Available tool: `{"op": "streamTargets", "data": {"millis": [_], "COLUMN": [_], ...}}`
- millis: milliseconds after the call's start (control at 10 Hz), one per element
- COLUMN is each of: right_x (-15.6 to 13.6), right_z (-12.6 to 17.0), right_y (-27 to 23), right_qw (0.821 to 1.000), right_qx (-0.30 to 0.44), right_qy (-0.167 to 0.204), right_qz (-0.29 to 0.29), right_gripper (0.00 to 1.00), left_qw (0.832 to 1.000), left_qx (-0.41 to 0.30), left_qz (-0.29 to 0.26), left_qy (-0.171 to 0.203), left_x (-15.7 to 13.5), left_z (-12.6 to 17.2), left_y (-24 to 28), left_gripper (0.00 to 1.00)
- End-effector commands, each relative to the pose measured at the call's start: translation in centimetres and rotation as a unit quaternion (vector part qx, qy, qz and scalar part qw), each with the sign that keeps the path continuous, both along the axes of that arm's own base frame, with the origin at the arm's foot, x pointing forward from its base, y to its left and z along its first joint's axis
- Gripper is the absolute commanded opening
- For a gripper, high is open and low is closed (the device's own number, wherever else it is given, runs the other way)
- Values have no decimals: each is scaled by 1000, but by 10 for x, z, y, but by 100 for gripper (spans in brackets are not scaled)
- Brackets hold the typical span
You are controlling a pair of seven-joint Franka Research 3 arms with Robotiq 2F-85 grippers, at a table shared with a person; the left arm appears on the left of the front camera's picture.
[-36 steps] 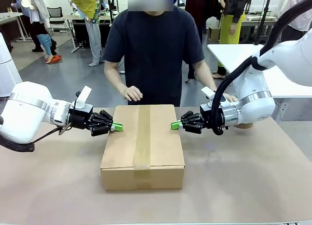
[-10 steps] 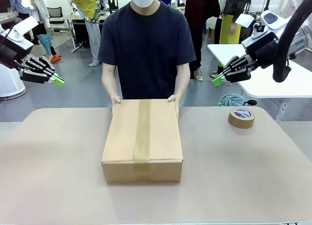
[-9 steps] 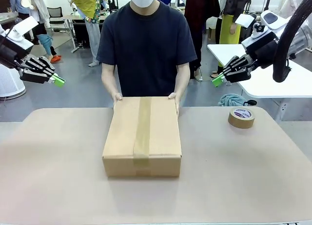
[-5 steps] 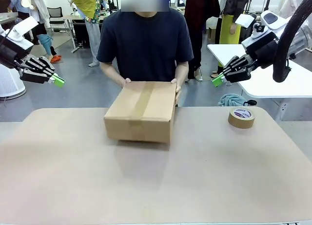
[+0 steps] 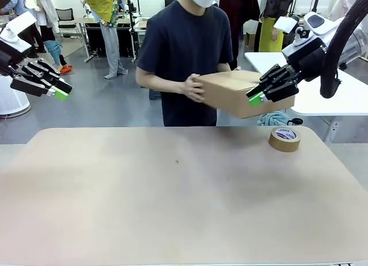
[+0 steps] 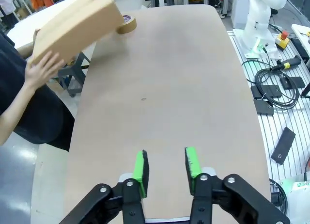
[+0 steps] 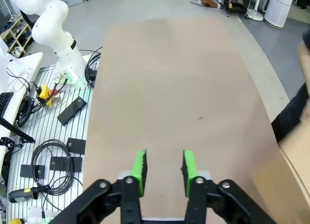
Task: Wrap the clocks to prevent damage.
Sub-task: After the human seals the box with tape, release both hands from the side flaps of the Package Box.
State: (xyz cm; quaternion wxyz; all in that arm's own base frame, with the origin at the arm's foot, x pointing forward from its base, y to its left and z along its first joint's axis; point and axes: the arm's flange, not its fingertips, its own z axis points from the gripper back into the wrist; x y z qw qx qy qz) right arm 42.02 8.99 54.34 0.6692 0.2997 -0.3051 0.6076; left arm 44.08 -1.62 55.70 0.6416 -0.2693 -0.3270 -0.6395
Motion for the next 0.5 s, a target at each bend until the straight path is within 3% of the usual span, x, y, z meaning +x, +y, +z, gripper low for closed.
{"op": "streamTargets", "data": {"millis": [0, 400], "right_x": [-3, -4], "right_z": [-4, -7], "right_y": [0, -2], "right_qw": [1000, 1000], "right_qx": [-14, -17], "right_qy": [14, 23], "right_qz": [-5, -10], "right_gripper": [100, 100], "left_qw": [1000, 1000], "left_qx": [-2, -5], "left_qz": [0, -6], "left_qy": [15, 19], "left_x": [-2, -1], "left_z": [0, 0], "left_y": [-1, 0], "left_gripper": [100, 100]}}
